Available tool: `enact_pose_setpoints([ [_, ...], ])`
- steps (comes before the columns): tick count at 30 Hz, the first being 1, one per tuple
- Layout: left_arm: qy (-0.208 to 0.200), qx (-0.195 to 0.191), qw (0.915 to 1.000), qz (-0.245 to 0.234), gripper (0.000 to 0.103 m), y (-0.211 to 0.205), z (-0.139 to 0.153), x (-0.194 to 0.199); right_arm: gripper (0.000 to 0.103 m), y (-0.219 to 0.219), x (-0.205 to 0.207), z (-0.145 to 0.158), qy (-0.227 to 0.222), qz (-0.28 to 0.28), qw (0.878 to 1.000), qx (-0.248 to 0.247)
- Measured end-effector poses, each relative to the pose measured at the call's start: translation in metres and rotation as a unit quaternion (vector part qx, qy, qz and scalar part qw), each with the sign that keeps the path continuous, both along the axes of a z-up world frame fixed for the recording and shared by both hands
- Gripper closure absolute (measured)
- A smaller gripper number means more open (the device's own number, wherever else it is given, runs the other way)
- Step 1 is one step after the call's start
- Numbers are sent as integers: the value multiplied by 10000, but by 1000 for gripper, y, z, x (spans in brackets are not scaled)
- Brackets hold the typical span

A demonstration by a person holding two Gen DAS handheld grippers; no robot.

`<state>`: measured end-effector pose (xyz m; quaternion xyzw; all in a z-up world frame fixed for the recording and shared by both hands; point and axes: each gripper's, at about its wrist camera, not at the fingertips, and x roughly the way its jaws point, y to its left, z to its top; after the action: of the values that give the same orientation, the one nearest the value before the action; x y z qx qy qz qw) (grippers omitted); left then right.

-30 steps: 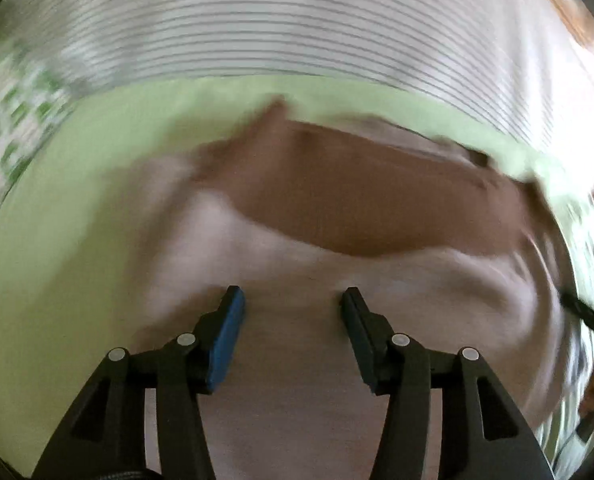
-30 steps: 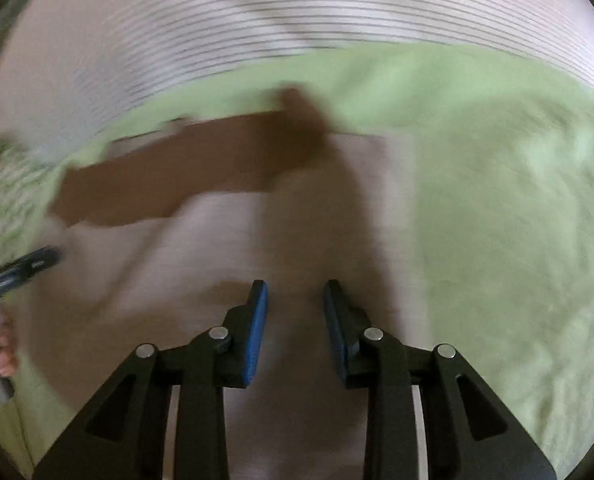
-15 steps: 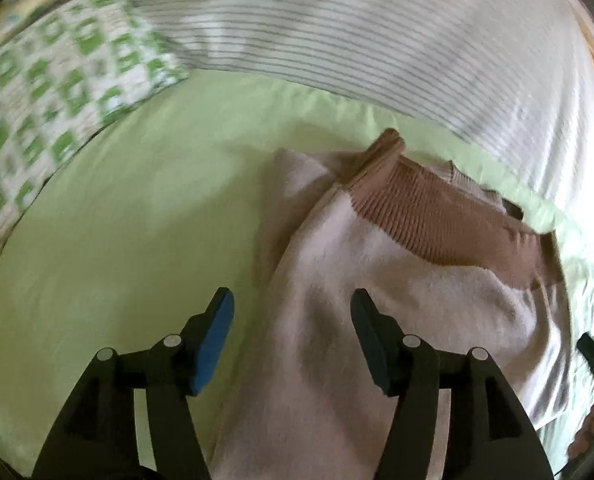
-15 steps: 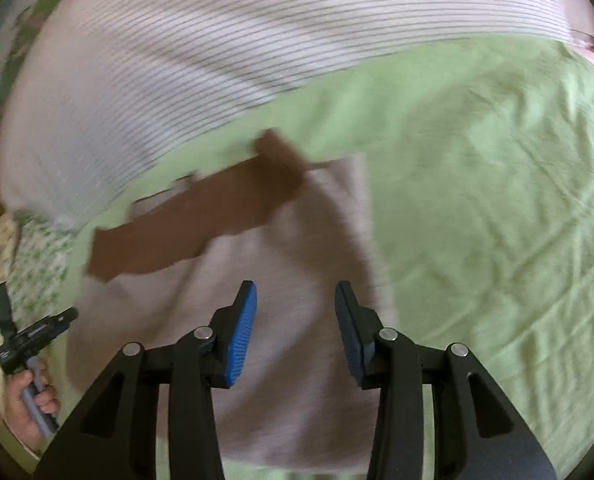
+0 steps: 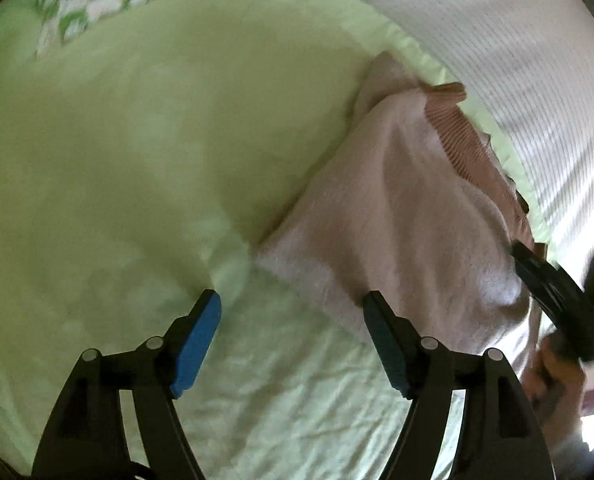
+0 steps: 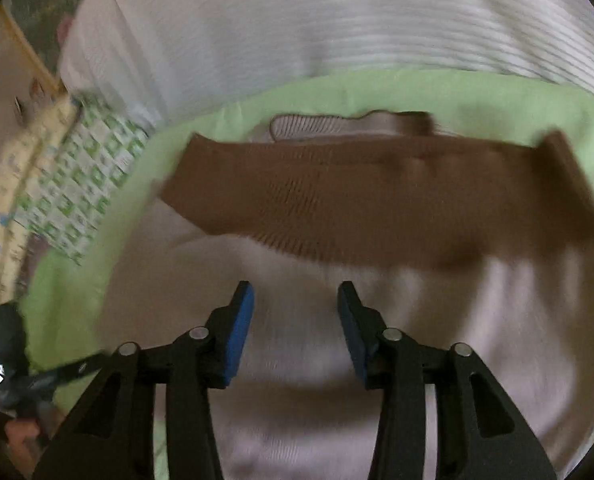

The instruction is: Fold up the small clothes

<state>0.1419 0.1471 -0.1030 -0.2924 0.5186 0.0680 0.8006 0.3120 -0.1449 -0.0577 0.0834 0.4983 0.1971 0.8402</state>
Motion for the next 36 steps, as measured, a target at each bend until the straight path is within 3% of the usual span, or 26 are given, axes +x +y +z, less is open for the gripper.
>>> enact_pose_setpoints([
  [1, 7, -24, 10000, 21, 29, -1, -1, -1, 52, 9, 19, -11, 206, 21, 9996, -202],
  [5, -65, -193, 9997, 162, 25, -2, -3, -2, 52, 5, 50, -2, -263, -656, 9966, -423],
  [8, -80, -262, 9993, 264, 23, -4, -5, 7, 52, -11, 53, 11, -272, -1228, 9919, 188],
  [13, -142, -300, 9982, 500, 22, -5, -8, 23, 52, -22, 14, 27, -305, -1242, 9902, 559],
  [19, -382, -194, 9964, 736, 22, -12, -10, 37, 52, -54, -43, 17, 6, -1529, 9857, 706],
  [21, -465, -139, 9965, 687, 29, -18, -9, 45, 52, -67, -58, 13, 112, -1680, 9830, 739],
  [22, -550, -147, 9966, 589, 47, -22, -8, 48, 52, -73, -66, 11, 169, -1716, 9819, 780],
  [23, -619, -238, 9968, 440, 76, -25, -8, 51, 52, -79, -75, 10, 196, -1776, 9808, 785],
  [24, -653, -337, 9969, 278, 84, -29, -7, 55, 52, -85, -83, 10, 217, -1869, 9794, 739],
  [27, -918, 94, 9957, -67, 88, -51, 17, 59, 52, -101, -103, 8, 303, -2052, 9749, 807],
  [31, -1594, 330, 9835, -791, 89, -95, 67, 59, 52, -120, -119, 13, 195, -2306, 9695, 812],
  [33, -1919, 340, 9721, -1303, 89, -128, 93, 58, 52, -133, -123, 20, 100, -2435, 9661, 857],
  [36, -2304, 288, 9475, -2197, 90, -191, 119, 57, 52, -153, -128, 32, -81, -2601, 9608, 952],
])
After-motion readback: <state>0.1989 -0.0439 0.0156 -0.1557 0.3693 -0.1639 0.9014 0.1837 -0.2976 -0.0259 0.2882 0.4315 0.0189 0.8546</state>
